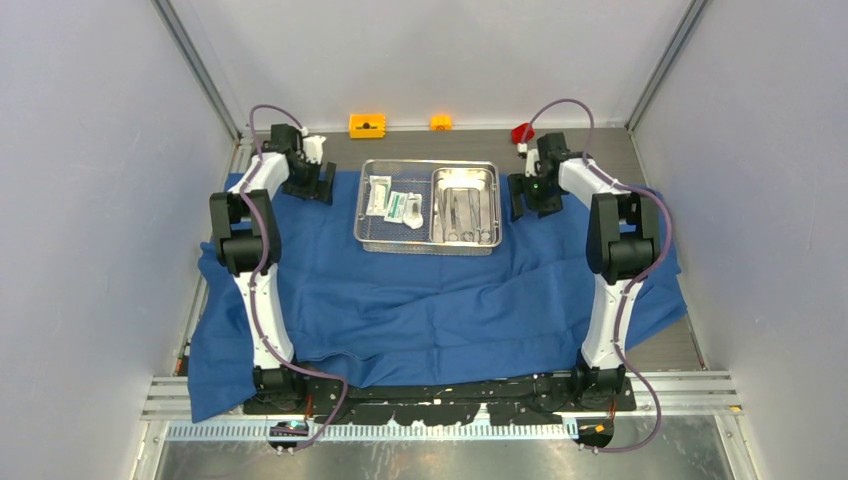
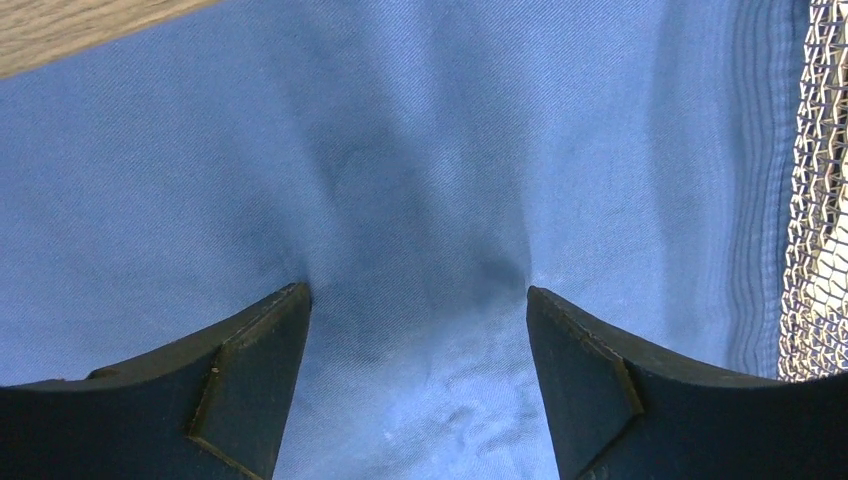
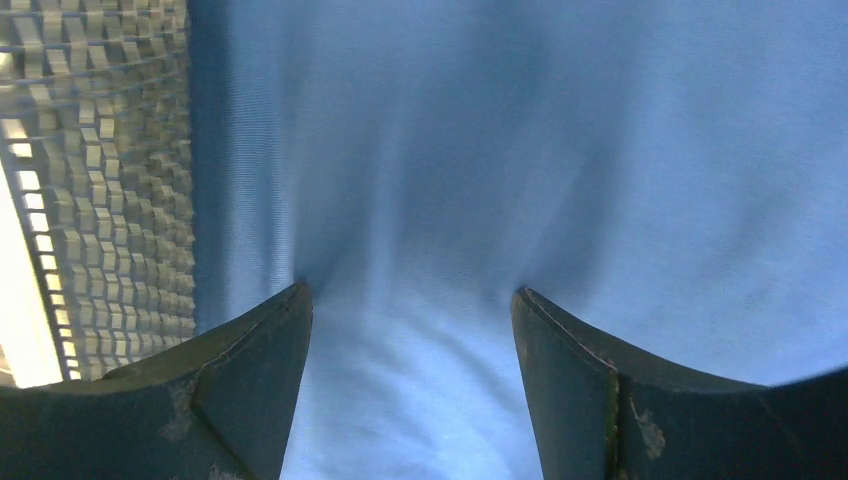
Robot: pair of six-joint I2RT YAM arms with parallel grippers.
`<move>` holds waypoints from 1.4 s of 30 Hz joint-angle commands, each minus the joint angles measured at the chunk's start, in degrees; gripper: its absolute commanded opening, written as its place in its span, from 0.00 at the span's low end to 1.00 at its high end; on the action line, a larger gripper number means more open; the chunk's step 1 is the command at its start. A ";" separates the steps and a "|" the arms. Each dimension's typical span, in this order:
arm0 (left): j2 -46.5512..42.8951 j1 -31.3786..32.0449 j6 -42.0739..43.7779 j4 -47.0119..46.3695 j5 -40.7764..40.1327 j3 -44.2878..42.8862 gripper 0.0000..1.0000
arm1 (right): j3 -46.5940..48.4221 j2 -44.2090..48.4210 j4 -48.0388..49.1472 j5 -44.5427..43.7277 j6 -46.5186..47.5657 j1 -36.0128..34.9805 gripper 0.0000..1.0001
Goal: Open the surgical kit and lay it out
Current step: Smooth out the surgical kit at the center of the board.
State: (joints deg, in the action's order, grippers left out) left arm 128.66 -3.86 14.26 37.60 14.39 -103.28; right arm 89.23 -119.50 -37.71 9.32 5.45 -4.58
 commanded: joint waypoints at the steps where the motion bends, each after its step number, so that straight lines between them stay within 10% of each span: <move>1: 0.40 -0.46 -0.02 5.11 -1.56 2.45 0.80 | -0.88 3.13 1.23 0.78 -2.15 -2.90 0.77; 11: 2.13 0.42 0.52 8.15 -4.09 1.72 0.46 | -1.59 -0.82 1.42 -0.51 -2.94 -3.37 0.60; 21: 4.09 0.78 -0.18 12.56 -1.29 -1.86 0.00 | 1.71 -2.40 -0.30 1.38 -3.97 -3.41 0.00; 33: -1.74 0.14 -6.84 9.99 1.30 0.98 0.00 | 7.13 -3.05 1.79 -0.14 -5.41 -3.36 0.00; 42: 7.13 -1.46 -8.89 15.04 -1.49 -12.89 0.00 | 13.47 -7.62 1.75 -4.95 -6.88 -2.61 0.00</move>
State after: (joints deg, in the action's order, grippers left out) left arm 131.24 -4.34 7.22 47.70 13.80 -108.86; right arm 97.76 -125.23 -43.44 7.92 0.27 -7.73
